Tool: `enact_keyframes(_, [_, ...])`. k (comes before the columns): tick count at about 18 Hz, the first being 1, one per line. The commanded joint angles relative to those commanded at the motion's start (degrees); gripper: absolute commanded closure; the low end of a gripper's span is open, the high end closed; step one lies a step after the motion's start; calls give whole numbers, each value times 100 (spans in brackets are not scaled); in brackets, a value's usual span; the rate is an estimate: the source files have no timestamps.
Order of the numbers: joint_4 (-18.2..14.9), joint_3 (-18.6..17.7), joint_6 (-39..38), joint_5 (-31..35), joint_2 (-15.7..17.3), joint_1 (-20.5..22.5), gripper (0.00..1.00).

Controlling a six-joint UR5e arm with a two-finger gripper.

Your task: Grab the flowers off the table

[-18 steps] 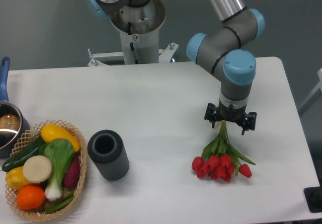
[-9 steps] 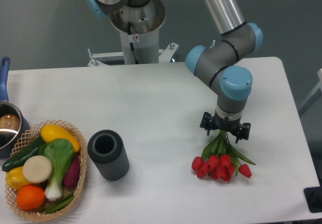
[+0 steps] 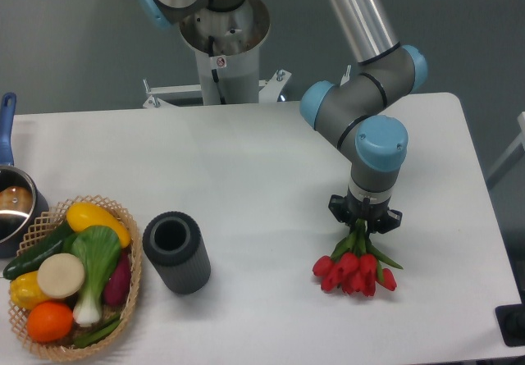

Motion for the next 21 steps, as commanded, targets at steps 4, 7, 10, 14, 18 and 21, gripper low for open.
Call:
enact_keyframes(4, [-52, 9, -9, -9, 342, 105, 100])
enact_keyframes(7, [-79, 52, 0, -26, 606, 254, 100])
enact_keyframes(10, [-447, 324, 9, -105, 695, 439, 100])
enact_keyframes(14, [-1255, 922, 79, -140, 704, 440, 100])
enact_keyframes(18, [-1520, 1072, 97, -193, 713, 387, 100])
enact_keyframes(21, [-1625, 1072, 114, -193, 888, 317, 100])
